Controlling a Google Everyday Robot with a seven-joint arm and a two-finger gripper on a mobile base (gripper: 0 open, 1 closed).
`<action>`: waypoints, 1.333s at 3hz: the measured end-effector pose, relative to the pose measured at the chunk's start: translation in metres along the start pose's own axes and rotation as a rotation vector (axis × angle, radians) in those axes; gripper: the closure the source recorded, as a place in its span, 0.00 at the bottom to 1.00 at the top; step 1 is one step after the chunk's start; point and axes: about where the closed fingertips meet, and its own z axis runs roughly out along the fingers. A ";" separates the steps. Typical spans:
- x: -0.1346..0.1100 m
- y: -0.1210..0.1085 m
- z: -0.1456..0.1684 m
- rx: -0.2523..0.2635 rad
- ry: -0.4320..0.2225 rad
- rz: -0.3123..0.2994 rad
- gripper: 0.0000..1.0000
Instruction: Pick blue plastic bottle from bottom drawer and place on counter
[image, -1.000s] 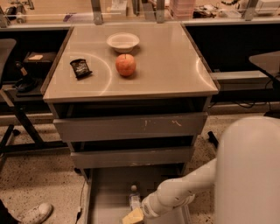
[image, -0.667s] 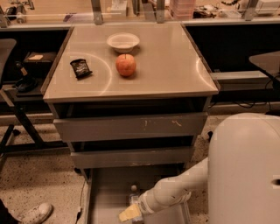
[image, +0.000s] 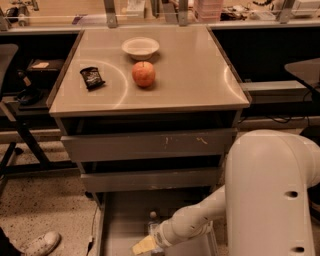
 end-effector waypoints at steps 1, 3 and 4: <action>-0.002 -0.010 0.036 0.001 -0.031 0.043 0.00; -0.009 -0.039 0.084 0.038 -0.075 0.107 0.00; -0.010 -0.054 0.105 0.053 -0.075 0.132 0.00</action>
Offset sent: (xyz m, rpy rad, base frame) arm 0.0365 0.0163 -0.0929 0.0135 -0.0368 -0.1641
